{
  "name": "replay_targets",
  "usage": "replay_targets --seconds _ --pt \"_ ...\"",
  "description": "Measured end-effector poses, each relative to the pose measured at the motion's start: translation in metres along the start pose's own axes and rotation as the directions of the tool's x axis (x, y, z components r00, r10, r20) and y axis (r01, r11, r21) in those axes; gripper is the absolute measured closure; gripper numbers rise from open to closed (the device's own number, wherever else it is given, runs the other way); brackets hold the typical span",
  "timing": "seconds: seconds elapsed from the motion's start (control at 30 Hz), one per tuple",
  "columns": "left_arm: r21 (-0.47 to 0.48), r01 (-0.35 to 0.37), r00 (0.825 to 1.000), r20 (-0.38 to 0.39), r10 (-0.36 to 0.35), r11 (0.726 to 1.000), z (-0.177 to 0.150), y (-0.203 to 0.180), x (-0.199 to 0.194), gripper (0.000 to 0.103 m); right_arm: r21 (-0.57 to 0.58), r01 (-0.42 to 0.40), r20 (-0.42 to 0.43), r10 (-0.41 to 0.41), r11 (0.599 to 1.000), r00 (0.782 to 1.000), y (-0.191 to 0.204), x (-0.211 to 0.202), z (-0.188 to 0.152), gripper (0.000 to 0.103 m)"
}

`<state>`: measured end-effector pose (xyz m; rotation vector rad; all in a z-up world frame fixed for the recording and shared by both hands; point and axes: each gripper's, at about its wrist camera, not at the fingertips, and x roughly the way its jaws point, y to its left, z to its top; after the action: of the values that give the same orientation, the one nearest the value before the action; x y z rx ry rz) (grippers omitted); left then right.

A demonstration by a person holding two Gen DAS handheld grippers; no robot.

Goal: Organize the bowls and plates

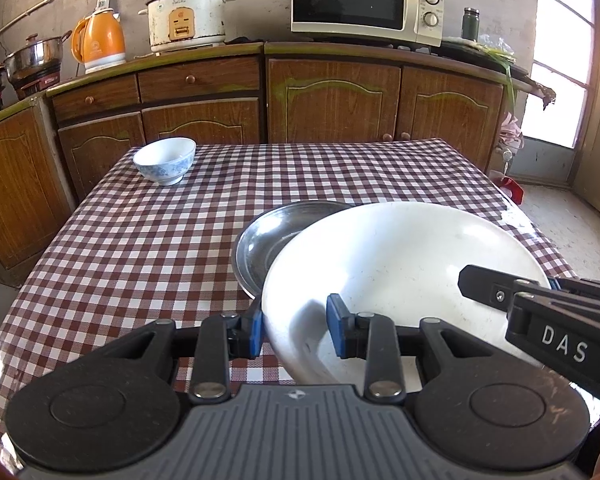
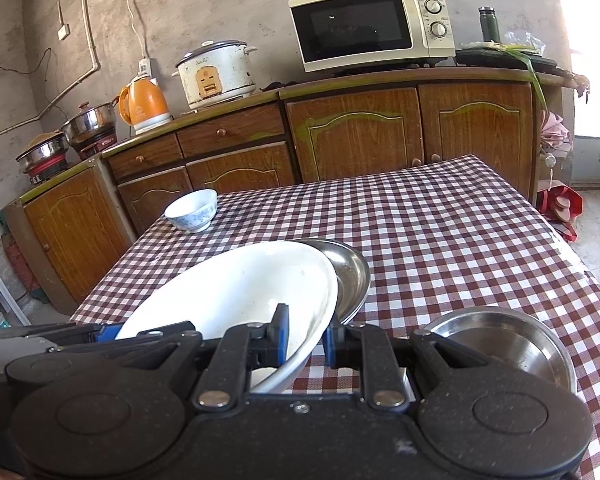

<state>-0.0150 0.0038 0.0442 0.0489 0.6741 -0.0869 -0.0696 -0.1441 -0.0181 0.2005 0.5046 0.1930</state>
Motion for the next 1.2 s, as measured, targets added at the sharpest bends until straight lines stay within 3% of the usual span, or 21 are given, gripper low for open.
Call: replay_targets --seconds 1.2 --pt "0.113 0.117 0.993 0.000 -0.118 0.987 -0.007 -0.042 0.005 0.071 0.057 0.116 0.021 -0.117 0.992 0.993 -0.043 -0.032 -0.015 0.080"
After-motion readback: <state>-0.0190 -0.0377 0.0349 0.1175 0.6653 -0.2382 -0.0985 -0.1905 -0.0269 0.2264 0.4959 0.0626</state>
